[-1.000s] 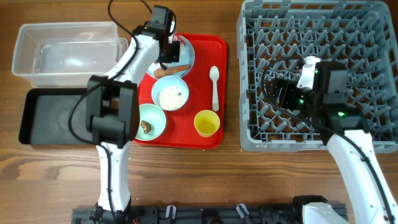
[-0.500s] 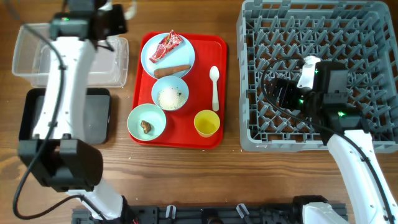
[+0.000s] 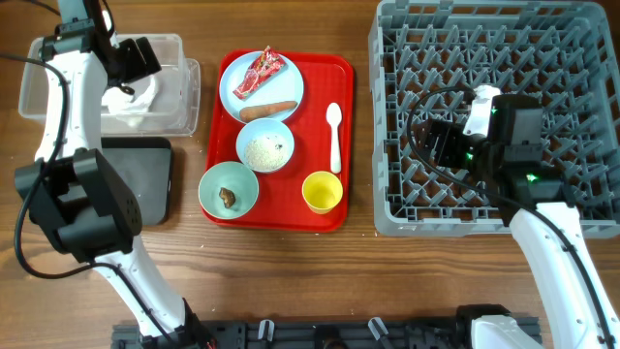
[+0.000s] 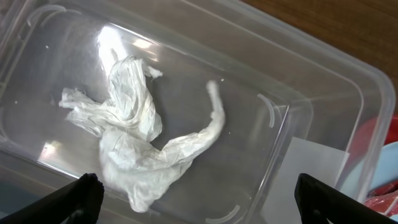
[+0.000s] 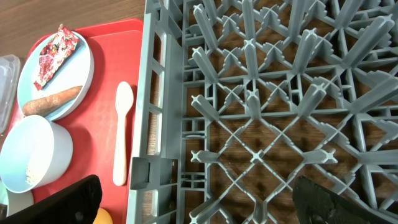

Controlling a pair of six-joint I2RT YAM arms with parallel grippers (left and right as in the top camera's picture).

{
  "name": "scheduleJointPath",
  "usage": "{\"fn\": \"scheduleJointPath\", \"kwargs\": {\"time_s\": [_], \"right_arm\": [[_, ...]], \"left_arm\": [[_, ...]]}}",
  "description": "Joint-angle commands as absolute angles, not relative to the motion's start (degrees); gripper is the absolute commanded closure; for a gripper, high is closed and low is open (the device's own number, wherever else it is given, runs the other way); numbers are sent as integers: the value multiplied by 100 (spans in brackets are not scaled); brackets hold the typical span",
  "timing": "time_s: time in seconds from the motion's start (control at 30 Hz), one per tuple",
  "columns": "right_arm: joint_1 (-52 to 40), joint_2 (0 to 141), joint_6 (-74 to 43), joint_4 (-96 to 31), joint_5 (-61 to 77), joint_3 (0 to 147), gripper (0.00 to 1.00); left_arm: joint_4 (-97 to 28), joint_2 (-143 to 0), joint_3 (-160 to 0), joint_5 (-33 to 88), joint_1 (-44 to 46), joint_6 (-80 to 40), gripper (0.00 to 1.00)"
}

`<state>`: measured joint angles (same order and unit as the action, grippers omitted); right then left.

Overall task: Sort waste into correct bins and load items into the dishwasher rack
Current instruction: 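Release the tissue into the clear bin and return to the plate, then grasp the red snack wrapper with the left gripper and drop it in the bin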

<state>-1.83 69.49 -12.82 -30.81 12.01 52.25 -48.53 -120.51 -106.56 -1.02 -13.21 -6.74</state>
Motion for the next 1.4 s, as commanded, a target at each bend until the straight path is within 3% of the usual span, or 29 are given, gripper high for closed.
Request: {"fn": "scheduleJointPath", "kwargs": {"time_s": [0.0,0.17,0.3,0.4,0.57,0.9,0.97,1.13,1.17,1.37], "right_arm": [[-189,6987,-1350,-3044,1295,5334,0],[-189,6987,-1350,-3046,1297,5334,0],[-189,6987,-1350,-3057,1297,5334,0],[-189,6991,-1347,-3076,1295,5328,0],[-189,6991,-1350,-3089,1295,5323,0],[-189,6991,-1352,-3089,1297,5323,0],[-189,6991,-1352,-3089,1297,5323,0],[-189,6991,-1367,-3087,1299,5323,0],[-191,6991,-1367,-3089,1299,5323,0],[-189,6991,-1367,-3087,1299,5323,0]], "left_arm": [[-4849,-11491,-10868,12,-1229,-659,0],[-4849,-11139,-10866,908,-440,263,1],[-4772,-11723,-10866,869,563,1313,0],[-4348,-12390,-10866,530,956,1330,0],[-3566,-13122,-10864,578,1083,1337,0],[-3531,-13856,-10864,854,1081,1629,4],[-3540,-13941,-10855,854,1081,1627,13],[-3577,-13950,-10855,854,1083,1603,90],[-3614,-13941,-10857,851,1083,1559,96],[-4080,-13279,-11153,781,1098,1334,96]]}}
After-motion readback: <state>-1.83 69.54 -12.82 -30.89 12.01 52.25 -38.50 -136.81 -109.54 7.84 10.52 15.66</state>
